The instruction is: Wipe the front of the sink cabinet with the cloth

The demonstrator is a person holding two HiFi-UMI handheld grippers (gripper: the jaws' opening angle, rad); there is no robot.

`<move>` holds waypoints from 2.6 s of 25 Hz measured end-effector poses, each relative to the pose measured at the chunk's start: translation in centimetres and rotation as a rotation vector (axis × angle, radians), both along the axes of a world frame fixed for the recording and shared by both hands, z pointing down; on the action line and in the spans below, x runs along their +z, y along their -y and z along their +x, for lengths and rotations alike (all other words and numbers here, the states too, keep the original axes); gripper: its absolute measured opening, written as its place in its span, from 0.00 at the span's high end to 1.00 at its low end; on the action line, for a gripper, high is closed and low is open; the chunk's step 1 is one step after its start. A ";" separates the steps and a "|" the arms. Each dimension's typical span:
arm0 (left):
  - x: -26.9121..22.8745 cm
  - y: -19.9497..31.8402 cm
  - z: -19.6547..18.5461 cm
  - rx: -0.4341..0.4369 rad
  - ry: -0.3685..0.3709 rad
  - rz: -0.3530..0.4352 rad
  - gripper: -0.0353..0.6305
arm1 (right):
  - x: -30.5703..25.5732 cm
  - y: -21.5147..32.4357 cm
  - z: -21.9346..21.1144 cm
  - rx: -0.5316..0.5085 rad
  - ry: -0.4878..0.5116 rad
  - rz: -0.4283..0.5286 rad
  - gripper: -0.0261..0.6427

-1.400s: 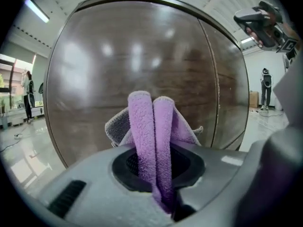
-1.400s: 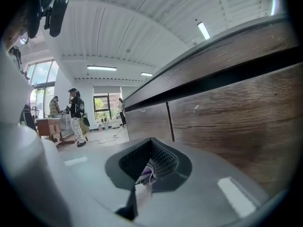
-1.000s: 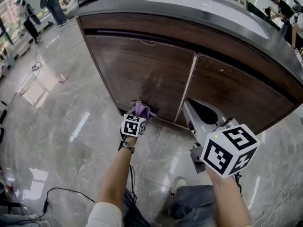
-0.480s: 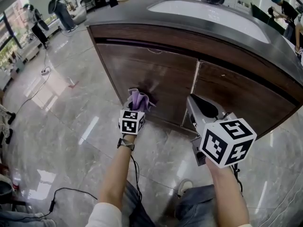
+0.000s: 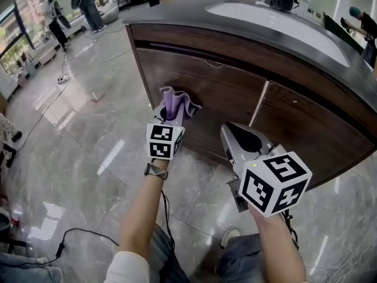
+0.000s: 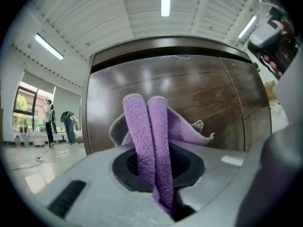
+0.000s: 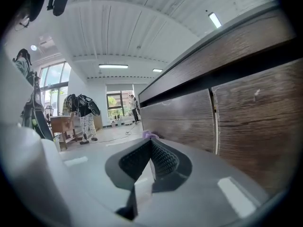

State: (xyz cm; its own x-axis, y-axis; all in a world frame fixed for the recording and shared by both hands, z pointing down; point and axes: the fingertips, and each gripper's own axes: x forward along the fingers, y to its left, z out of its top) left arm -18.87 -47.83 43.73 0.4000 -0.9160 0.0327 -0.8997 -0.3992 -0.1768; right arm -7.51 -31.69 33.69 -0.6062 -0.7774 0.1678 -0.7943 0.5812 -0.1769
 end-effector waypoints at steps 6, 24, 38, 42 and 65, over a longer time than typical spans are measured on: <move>4.1 1.1 -1.9 -0.023 -0.098 -0.062 0.87 | 0.3 0.9 0.6 0.008 0.009 -0.012 0.95; 24.8 2.8 -5.0 -0.185 -0.206 -0.516 0.87 | 1.2 2.3 0.3 -0.039 0.049 -0.049 0.95; 22.6 5.5 -11.2 -0.188 -0.291 -0.531 0.88 | -0.5 0.0 2.7 -0.004 0.049 -0.013 0.95; 18.2 5.2 -11.0 -0.197 -0.306 -0.473 0.88 | -1.1 -0.5 3.2 0.020 0.054 -0.006 0.95; -9.5 -7.8 11.1 0.341 -0.003 -0.037 0.87 | -3.7 -8.7 14.9 0.387 -0.009 0.059 0.95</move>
